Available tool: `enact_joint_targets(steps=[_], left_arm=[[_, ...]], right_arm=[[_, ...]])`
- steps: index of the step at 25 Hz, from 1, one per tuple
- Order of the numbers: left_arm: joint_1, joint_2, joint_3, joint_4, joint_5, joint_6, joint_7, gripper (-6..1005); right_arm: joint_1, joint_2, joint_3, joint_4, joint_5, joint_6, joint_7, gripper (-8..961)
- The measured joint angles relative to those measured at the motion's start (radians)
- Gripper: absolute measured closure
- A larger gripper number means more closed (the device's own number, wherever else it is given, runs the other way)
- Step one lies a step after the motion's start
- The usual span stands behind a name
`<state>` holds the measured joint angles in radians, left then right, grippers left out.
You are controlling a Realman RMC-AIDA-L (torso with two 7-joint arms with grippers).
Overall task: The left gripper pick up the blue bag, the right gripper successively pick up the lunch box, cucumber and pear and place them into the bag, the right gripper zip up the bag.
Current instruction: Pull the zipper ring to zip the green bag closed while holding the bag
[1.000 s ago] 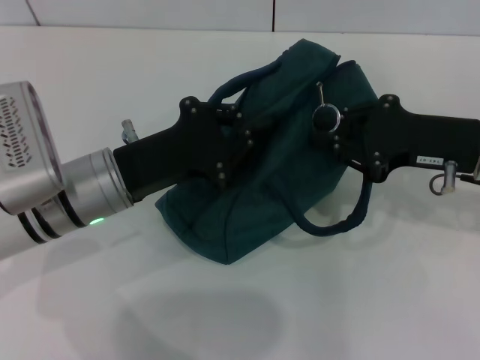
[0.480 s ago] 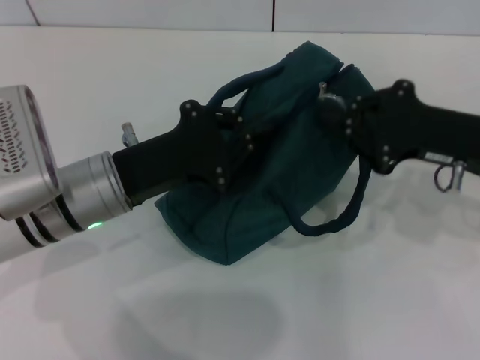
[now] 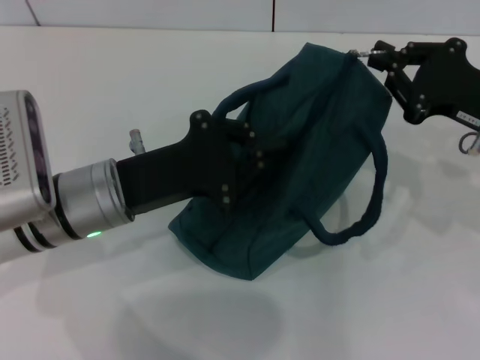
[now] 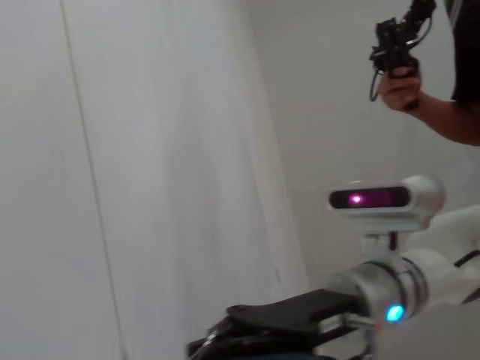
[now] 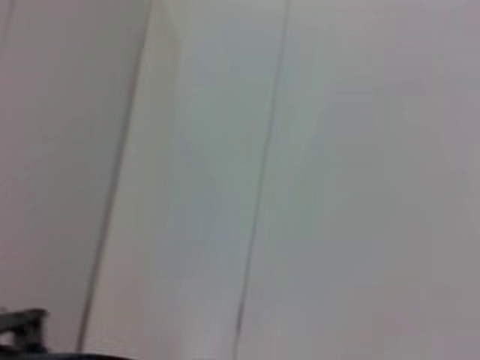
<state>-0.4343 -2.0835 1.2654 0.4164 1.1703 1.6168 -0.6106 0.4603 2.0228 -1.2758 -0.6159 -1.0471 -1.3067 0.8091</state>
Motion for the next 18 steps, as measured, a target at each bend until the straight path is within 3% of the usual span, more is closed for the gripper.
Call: enact_joint_targets(steps=[18], left_arm=[[-0.025,0.011,-0.005,0.005,0.055,0.059,-0.006,955]], right_arm=[[0.017,-0.002,-0.006,0.033,0.052,0.196,-0.04,891]])
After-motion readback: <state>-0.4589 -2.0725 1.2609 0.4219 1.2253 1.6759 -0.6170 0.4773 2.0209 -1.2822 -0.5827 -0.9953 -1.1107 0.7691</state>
